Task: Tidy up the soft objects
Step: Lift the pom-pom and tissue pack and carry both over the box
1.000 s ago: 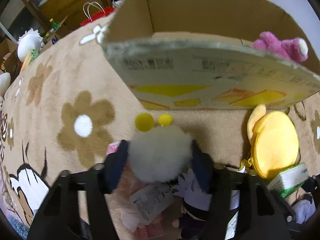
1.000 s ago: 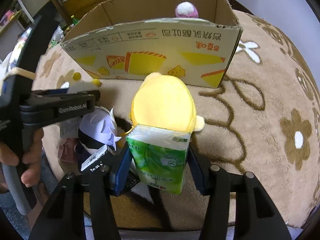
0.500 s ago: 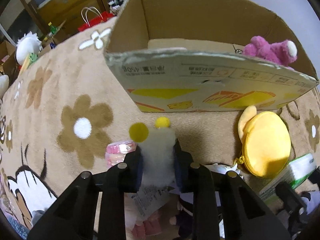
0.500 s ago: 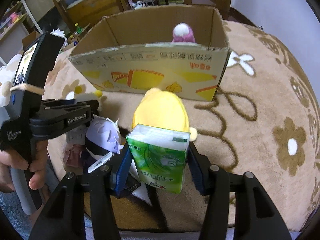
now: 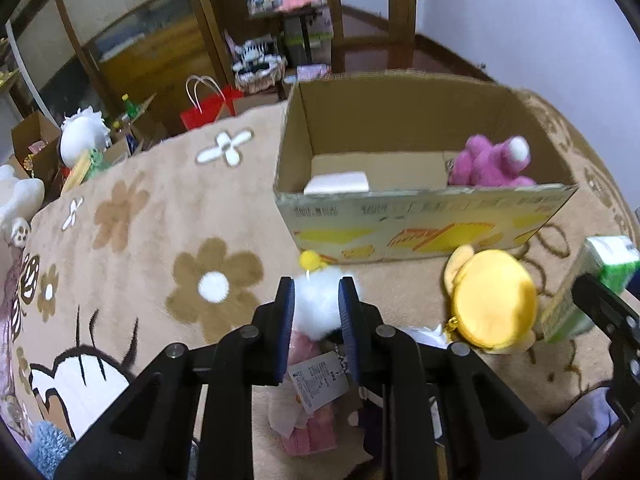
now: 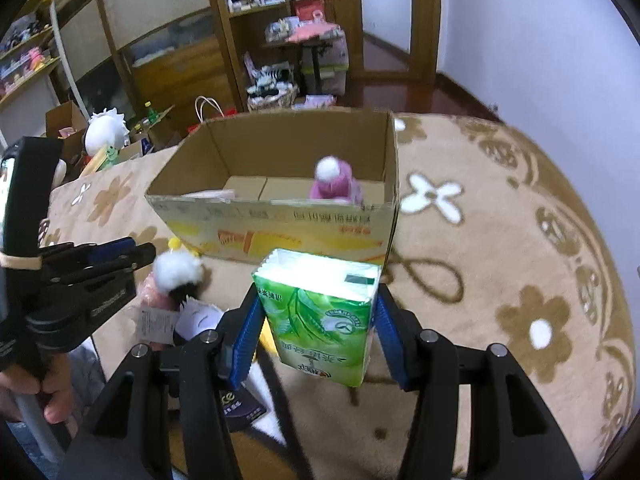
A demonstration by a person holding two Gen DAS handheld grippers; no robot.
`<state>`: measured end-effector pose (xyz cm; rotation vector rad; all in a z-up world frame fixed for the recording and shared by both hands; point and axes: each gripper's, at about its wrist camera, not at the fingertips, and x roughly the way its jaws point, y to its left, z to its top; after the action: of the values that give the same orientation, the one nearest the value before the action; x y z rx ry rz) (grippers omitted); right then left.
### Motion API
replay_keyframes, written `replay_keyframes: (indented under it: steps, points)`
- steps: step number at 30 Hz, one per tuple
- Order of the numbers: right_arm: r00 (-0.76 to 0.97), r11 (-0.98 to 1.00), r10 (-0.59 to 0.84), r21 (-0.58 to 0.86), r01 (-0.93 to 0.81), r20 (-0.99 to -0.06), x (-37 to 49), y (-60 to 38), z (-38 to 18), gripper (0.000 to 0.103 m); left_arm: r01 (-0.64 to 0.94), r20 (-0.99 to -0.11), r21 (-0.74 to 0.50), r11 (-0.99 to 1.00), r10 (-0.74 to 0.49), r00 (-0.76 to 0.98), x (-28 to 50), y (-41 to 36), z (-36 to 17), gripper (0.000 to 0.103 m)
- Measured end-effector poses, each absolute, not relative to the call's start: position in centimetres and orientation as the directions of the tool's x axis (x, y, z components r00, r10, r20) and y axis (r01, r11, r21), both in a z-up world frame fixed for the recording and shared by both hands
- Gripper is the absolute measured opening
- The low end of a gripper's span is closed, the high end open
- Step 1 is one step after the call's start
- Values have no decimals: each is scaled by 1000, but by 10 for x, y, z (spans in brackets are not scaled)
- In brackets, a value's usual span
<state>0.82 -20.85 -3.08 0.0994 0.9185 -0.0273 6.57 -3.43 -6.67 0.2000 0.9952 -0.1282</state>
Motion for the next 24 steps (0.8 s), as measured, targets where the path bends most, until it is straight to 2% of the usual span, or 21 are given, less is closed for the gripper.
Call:
replay_keyframes:
  steps: [7,15,24]
  points:
    - [687,996,19,75,53,-727,6,-212,-11,56,201,-795,64,977,-72,603,54,-25,-38,19]
    - [723,993,35,103,51,-690,6,-218,-1,57,206,-756,52,977,-97,648,49,-19,-19,19]
    - [719,991,52,126,50,-693,11,-221,-4,57,195,-823,17,981,-97,560,70,-17,-42,19]
